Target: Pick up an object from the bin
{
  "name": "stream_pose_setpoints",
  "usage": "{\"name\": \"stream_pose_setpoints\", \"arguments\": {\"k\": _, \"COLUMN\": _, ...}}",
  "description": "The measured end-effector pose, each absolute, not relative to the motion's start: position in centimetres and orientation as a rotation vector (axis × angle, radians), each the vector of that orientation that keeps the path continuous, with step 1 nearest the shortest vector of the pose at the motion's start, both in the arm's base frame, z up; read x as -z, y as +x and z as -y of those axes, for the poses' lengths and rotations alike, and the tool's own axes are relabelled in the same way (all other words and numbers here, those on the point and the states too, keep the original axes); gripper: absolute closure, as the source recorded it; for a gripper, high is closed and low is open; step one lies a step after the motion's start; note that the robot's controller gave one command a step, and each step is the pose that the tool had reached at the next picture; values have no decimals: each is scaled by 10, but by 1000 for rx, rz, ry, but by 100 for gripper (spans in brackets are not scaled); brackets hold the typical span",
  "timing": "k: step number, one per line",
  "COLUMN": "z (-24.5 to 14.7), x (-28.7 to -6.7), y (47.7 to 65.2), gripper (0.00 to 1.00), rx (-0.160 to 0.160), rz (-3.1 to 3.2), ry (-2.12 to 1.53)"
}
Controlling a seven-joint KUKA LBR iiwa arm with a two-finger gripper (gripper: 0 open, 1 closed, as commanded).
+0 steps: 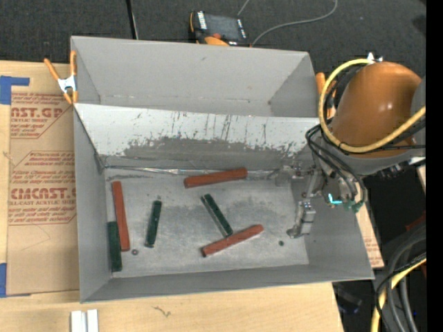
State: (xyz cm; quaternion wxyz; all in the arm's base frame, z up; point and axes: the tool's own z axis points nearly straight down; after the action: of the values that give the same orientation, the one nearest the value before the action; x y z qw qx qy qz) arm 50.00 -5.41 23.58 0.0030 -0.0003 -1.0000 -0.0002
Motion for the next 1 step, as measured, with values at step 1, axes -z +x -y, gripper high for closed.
{"name": "stream_pose_setpoints", "arguments": {"k": 1, "z": 12, "x": -65, "y": 498, "gripper": 0, "rx": 2, "rz": 3134, "ry": 88}}
